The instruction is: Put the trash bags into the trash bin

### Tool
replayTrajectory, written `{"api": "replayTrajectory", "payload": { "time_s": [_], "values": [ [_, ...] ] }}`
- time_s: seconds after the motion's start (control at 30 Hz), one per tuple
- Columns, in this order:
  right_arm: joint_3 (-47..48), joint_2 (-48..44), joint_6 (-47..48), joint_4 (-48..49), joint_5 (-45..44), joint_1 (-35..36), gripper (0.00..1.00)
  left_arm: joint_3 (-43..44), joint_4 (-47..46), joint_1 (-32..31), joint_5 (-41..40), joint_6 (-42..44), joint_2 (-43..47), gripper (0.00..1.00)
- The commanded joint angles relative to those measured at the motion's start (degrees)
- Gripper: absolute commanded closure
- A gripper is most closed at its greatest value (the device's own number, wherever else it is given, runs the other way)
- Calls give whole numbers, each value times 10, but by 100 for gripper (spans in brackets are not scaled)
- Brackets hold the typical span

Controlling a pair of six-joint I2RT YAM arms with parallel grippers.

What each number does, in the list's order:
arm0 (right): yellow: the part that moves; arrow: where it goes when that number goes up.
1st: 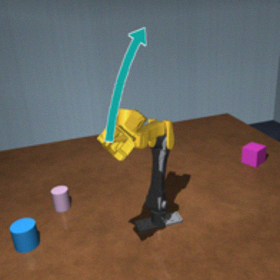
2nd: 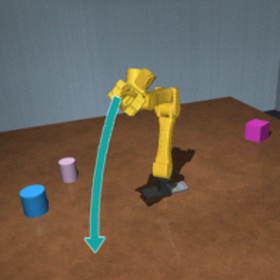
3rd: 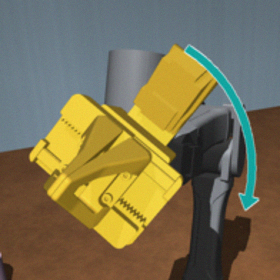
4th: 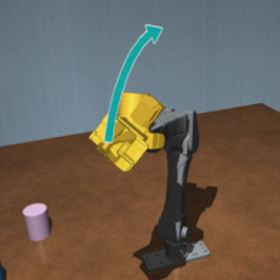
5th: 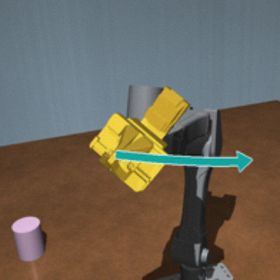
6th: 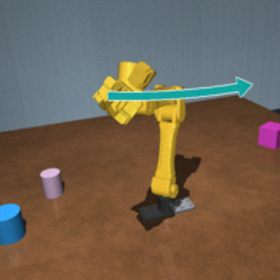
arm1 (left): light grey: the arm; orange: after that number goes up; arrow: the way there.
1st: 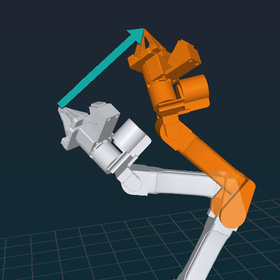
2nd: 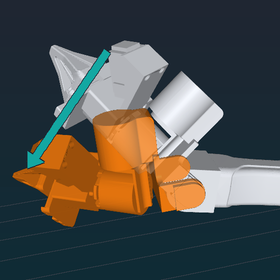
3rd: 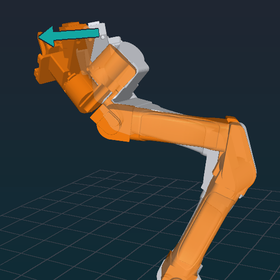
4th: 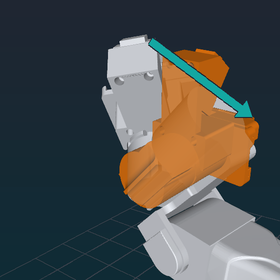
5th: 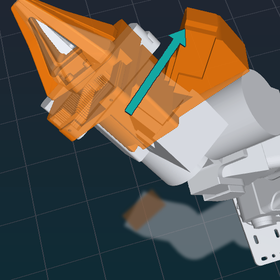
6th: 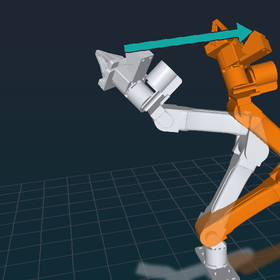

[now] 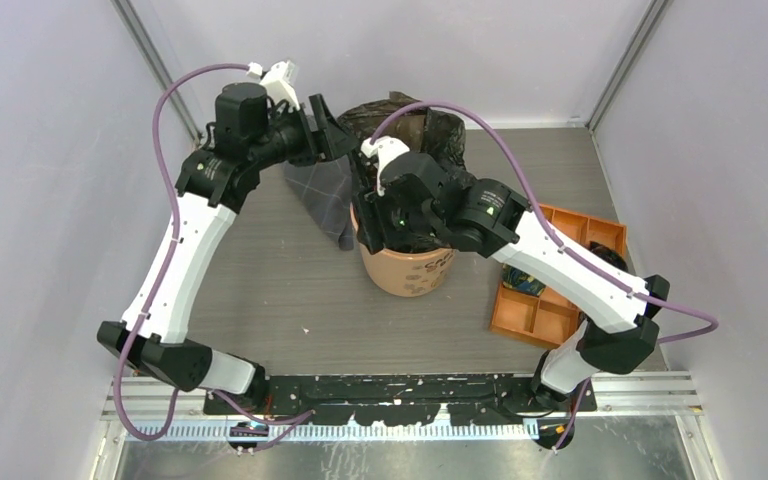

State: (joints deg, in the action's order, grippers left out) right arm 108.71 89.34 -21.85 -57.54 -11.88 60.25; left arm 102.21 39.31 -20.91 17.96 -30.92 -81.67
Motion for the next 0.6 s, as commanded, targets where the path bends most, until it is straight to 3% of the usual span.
{"api": "replayTrajectory", "payload": {
  "time_s": [0.0, 0.1, 0.17, 0.47, 0.57],
  "values": [
    [-4, -19, -16, 42, 17, 15, 41, -50, 10, -5, -20, 17, 30, 30],
    [-14, -14, -21, 54, 25, 26, 51, -81, 10, -14, -27, 15, 53, 30],
    [-21, -9, -22, 62, 24, 37, 51, -102, 9, -16, -23, 8, 70, 30],
    [-35, 23, -25, 82, -7, 62, 31, -188, -16, -35, -9, -19, 126, 31],
    [-40, 31, -28, 91, -11, 70, 29, -211, -27, -43, -13, -26, 143, 31]
  ]
}}
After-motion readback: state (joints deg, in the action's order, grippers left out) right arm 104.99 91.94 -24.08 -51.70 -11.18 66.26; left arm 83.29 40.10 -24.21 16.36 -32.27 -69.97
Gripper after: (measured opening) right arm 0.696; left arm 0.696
